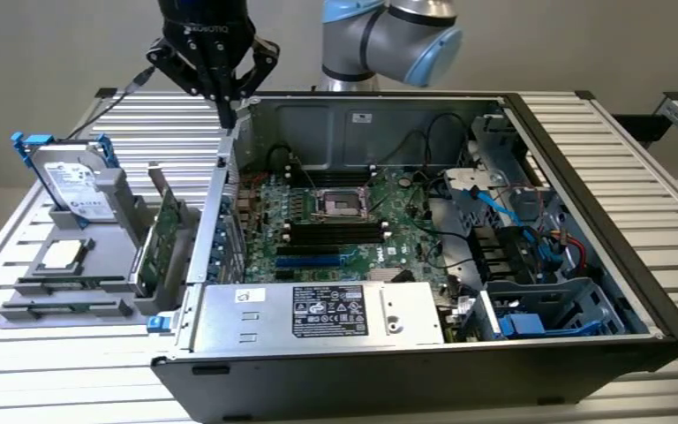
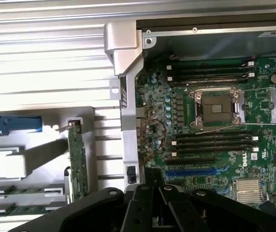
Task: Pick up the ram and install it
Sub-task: 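Reach for the ram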
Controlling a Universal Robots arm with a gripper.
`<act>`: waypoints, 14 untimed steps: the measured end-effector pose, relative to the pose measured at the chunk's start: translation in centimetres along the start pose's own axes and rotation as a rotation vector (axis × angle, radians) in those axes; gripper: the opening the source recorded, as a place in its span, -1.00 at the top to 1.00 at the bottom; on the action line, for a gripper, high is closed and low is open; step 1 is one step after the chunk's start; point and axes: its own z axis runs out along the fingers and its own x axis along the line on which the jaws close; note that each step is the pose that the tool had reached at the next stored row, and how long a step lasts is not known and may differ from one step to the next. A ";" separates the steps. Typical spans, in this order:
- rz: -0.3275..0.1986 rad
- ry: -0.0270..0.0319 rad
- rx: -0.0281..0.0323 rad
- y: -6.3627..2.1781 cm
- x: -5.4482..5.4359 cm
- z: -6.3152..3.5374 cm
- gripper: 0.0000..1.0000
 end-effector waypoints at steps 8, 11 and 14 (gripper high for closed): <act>0.000 0.0049 0.0039 -0.30 3.6 0.71 0.79; 0.000 0.0063 0.0058 -0.41 5.0 1.00 0.79; 0.000 0.0077 0.0070 -0.52 6.3 1.33 0.79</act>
